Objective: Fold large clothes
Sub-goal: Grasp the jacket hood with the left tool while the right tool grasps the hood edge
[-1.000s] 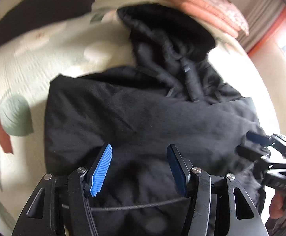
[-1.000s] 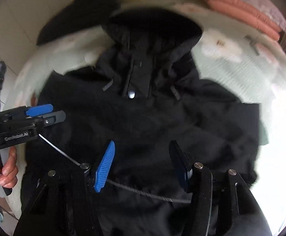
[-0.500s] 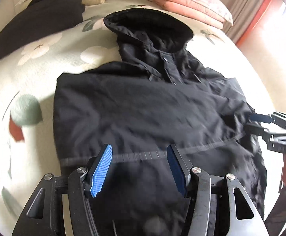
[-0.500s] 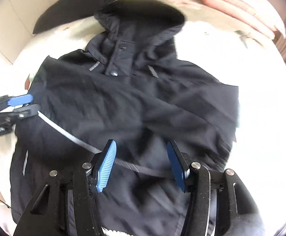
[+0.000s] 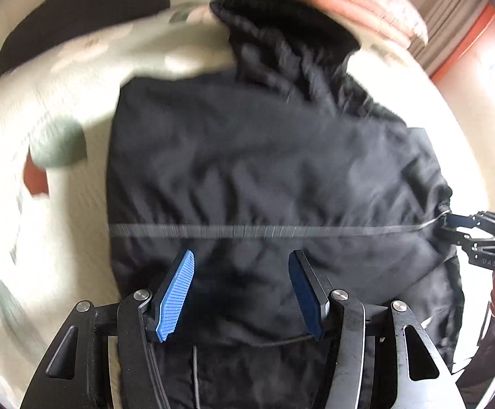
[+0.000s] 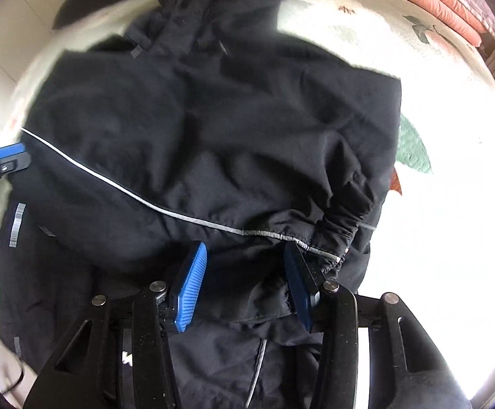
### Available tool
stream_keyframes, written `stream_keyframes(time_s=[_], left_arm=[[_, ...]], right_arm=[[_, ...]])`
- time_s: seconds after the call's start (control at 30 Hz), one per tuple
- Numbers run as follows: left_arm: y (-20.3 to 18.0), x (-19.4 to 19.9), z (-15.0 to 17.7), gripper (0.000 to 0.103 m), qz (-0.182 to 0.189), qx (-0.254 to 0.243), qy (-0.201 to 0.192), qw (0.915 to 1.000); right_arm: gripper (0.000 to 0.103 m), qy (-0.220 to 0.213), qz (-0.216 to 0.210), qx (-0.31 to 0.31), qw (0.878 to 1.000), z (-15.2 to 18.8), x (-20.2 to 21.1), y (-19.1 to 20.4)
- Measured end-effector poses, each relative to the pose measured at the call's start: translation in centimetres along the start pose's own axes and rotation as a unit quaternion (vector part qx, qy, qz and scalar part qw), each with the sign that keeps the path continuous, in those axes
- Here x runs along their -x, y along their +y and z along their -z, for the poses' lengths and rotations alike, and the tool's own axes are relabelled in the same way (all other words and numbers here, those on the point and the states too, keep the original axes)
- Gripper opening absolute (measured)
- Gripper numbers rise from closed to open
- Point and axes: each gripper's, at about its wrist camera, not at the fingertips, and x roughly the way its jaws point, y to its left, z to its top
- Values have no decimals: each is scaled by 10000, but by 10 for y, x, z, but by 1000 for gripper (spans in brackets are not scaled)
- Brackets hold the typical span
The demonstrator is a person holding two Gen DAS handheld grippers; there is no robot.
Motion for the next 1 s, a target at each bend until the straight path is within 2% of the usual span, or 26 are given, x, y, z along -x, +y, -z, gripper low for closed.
stream_keyframes(time_s=[0.07,0.2,0.3,0.47,0.53,0.6,0.73,0.77,0.8,0.83,0.87,0.9,1.0], left_arm=[[1,11,-22,60,98,-85,-207,9997],[12,13,-91,60,328,-115,-552,9979],[27,-5,-154,60,350,39,-748,9966],[29,-52,-245,60,334,262,-808,9958],[31,-81,-274,60,327,292,-671,9968],[34,-104,-291,60,390,385,-541,9970],[43,-146,-311,57,379,486,-407,9973],[45,-153,-313,44,334,472,-393,9976],[47,-162,-316,19,357,477,-327,9977],[51,-167,-317,13,511,517,-265,9970],[54,-167,-317,12,648,562,-290,9959],[56,-161,-314,10,776,547,-447,9945],[68,-132,-301,9,1455,458,-962,9836]], right_arm=[[50,-286,106,135,9994,-18,26,-2],[51,-902,377,188,9950,-74,52,-10],[51,-1278,584,-57,9901,-127,46,-24],[51,-1580,174,-905,9831,-216,15,-56],[52,-1507,61,-1174,9816,-245,-4,-65],[52,-1376,-66,-1314,9817,-266,-24,-70],[52,-1164,51,-1269,9851,-288,-58,-76],[52,-1095,74,-1263,9859,-293,-67,-77],[52,-1030,57,-1258,9867,-295,-78,-77],[49,-981,61,-1251,9873,-298,-88,-77],[40,-962,186,-1227,9876,-299,-92,-76],[12,-926,348,-1198,9879,-299,-96,-77],[10,-1156,232,-1362,9836,-283,-93,-86]])
